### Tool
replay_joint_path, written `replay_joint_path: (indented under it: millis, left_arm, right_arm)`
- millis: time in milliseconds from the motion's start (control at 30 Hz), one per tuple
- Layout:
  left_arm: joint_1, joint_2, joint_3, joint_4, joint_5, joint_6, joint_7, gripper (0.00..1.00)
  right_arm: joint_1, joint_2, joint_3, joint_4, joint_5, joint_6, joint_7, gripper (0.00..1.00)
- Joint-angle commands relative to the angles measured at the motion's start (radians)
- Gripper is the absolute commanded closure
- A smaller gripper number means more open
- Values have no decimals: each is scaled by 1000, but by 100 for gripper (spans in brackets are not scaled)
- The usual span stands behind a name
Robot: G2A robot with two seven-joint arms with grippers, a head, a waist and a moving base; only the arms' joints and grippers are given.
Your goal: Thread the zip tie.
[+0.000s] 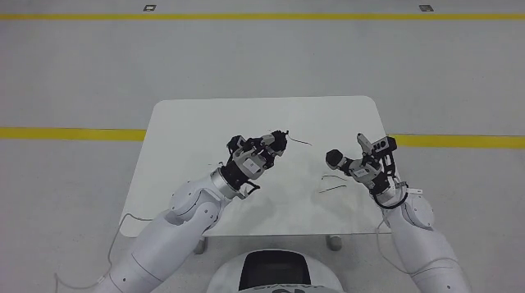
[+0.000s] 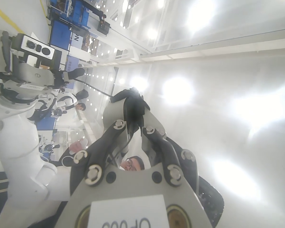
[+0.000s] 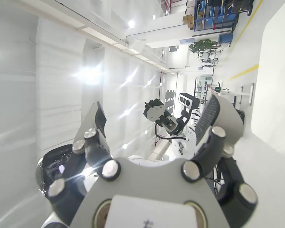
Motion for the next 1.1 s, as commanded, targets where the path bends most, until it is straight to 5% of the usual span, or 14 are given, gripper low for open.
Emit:
replay_joint_path:
  millis: [0,167,533,1067]
  left_arm:
    - [0,0,0,0,-1,0,-1,100]
    - [0,-5,-3,-5,-15,-11,31,100]
    - [13,-14,-34,-23,-18,-46,100,100]
    - [17,-14,-35,-26,-19,-46,100,100]
  right_arm:
    - [0,0,0,0,1,1,2,0]
    - [-6,0,5,-18,3,-4,-18,0]
    - [-11,9,126,-29,16,-21,-9,0]
    - [-12,9,130,-30,23,-21,-7,0]
